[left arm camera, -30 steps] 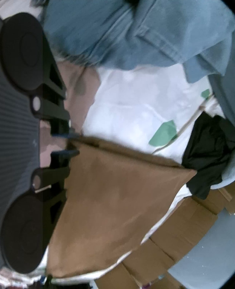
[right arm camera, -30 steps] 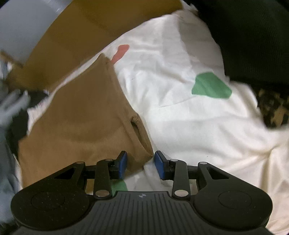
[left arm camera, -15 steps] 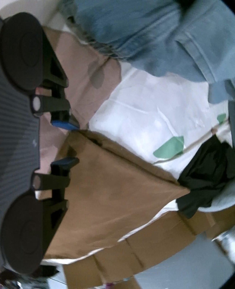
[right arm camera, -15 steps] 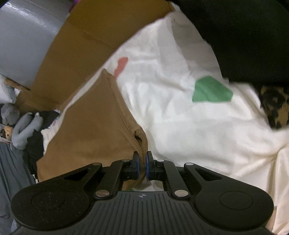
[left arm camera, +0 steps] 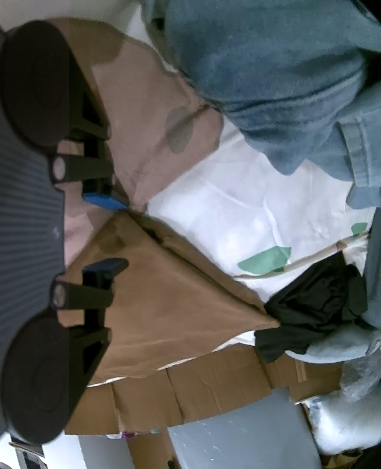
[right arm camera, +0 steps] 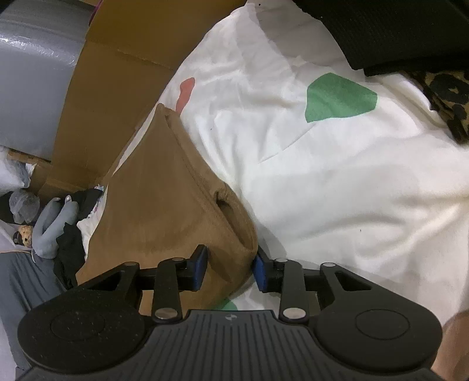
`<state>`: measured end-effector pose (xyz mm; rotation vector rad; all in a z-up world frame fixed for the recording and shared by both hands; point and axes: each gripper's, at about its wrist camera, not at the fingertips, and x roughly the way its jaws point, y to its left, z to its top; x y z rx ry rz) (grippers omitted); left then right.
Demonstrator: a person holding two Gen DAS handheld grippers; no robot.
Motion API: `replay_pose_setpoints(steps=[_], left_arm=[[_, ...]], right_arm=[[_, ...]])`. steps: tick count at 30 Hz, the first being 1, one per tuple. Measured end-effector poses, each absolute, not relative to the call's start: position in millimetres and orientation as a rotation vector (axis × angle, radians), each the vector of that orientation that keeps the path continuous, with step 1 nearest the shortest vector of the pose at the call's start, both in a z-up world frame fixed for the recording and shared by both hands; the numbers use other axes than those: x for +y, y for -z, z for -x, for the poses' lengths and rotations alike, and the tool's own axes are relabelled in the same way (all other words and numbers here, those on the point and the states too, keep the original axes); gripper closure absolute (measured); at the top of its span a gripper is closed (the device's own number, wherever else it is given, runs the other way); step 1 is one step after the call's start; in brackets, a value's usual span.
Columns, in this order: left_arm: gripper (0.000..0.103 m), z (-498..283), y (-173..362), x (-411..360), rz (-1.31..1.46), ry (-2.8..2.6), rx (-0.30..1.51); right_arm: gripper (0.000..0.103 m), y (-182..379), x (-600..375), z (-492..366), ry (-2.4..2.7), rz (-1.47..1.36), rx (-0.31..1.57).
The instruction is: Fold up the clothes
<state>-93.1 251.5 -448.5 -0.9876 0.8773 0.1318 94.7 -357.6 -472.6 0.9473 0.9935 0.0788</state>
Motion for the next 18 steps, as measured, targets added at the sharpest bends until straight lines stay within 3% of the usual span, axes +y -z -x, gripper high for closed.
replay_pose_setpoints(steps=[2,4,18], left_arm=[[0.074,88.7,449.9,251.3,0.998,-0.135,0.884],[0.09,85.8,448.7,251.2,0.998,-0.135,0.89],[0.097,102.5,415.1,259.7,0.945,-0.161,0.883]], right_arm=[[0.097,474.3,-359.9,-97.5,-0.073,-0.958,0.999],[0.097,474.2,-362.0,-98.9,-0.078,-0.968,1.002],[0.099,456.7,-371.3,-96.1,-0.116,-0.95,0.972]])
